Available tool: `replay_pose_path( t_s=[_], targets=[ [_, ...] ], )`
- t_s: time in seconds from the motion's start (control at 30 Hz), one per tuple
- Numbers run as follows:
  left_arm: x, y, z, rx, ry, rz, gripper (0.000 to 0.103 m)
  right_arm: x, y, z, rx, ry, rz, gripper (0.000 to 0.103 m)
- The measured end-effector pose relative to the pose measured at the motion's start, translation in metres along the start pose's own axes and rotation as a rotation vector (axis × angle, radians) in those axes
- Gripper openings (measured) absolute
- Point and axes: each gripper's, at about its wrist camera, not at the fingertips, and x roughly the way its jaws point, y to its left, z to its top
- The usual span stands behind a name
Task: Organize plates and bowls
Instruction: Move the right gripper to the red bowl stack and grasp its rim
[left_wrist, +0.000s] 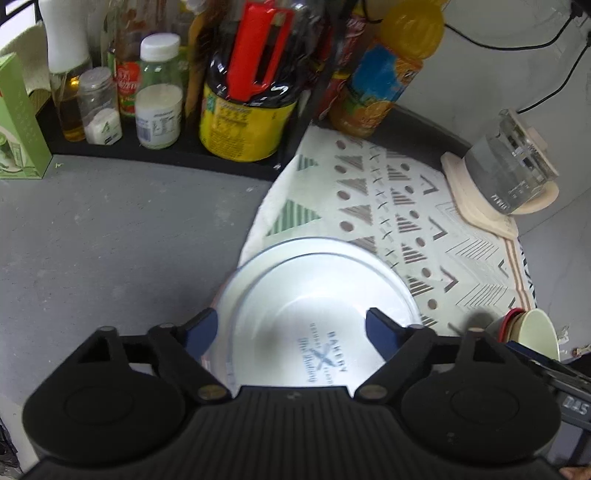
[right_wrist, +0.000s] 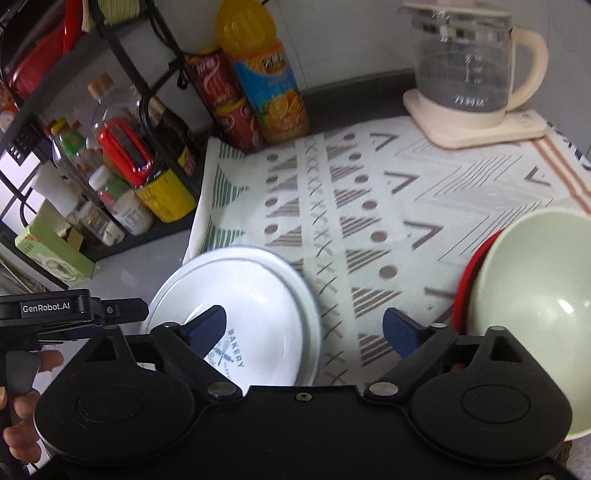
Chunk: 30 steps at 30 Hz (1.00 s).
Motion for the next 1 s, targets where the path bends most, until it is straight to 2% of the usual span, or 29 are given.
replay_pose_path(
  t_s=[0.07, 0.17, 0.5, 0.73, 1.0],
  targets=[
    [-0.005, -0.011, -0.003, -0.007, -0.026, 0.004, 0.093, -0.01, -0.005, 0.005, -0.022, -0.016, 0.017, 0.102],
    [-0.008, -0.031, -0.008, -0.004, -0.045, 0.008, 0.103, -0.026, -0.014, 0.013, -0.05, -0.037, 0.031, 0.103],
    [-0.01, -0.09, -0.026, -0.035, -0.055, -0.002, 0.103, -0.058, -0.065, 0.024, -0.102, -0.079, 0.06, 0.103],
    [0.0, -0.13, -0.043, -0.041, -0.045, 0.0, 0.103, -0.072, -0.11, 0.027, -0.087, -0.093, -0.001, 0.103],
    [0.017, -0.176, -0.058, -0.046, -0.018, -0.014, 0.103, -0.087, -0.161, 0.027, -0.079, -0.099, 0.007, 0.103]
  ],
)
